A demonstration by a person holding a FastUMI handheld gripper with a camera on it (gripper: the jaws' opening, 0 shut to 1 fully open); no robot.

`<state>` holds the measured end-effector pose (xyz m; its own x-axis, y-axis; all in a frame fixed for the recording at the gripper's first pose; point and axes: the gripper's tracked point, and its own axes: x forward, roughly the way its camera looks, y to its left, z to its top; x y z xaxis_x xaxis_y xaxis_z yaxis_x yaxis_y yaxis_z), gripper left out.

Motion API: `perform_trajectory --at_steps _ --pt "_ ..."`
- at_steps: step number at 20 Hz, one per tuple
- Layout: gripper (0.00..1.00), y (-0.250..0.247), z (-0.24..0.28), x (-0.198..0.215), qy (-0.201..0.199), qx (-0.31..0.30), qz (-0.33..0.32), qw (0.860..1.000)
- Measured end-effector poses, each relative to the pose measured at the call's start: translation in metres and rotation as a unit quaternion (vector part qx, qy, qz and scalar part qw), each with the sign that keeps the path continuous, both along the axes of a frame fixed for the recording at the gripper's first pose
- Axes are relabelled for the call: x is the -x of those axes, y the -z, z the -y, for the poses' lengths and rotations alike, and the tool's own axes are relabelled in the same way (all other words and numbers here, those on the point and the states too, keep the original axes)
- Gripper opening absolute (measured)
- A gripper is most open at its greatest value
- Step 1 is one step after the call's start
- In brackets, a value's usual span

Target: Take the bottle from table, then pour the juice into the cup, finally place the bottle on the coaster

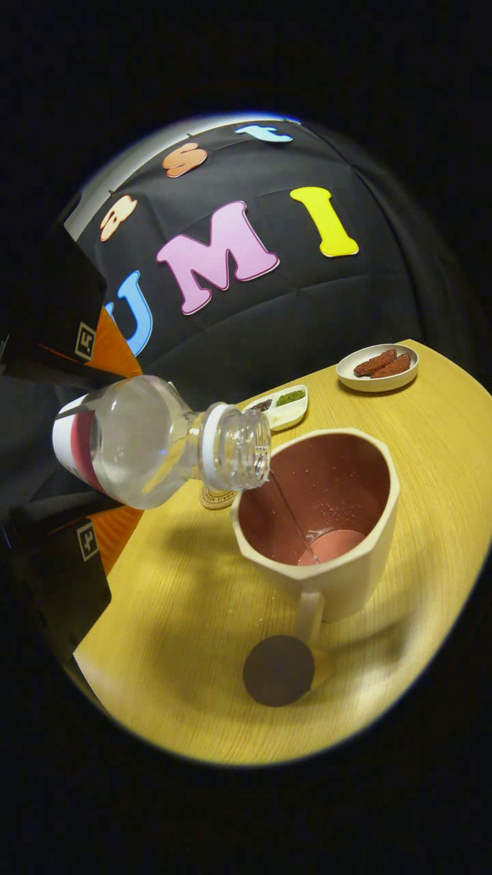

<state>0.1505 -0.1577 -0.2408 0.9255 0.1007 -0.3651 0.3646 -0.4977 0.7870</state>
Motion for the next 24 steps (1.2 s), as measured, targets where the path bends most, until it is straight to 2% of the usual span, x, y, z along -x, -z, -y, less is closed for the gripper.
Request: perform_trajectory --at_steps 10,20,24 --pt "0.70 -0.009 0.009 0.003 0.024 -0.067 0.007 0.997" --pt "0.70 -0.020 0.030 0.000 0.088 -0.146 0.013 0.985" --pt "0.70 -0.022 0.035 0.000 0.102 -0.165 0.016 0.981"
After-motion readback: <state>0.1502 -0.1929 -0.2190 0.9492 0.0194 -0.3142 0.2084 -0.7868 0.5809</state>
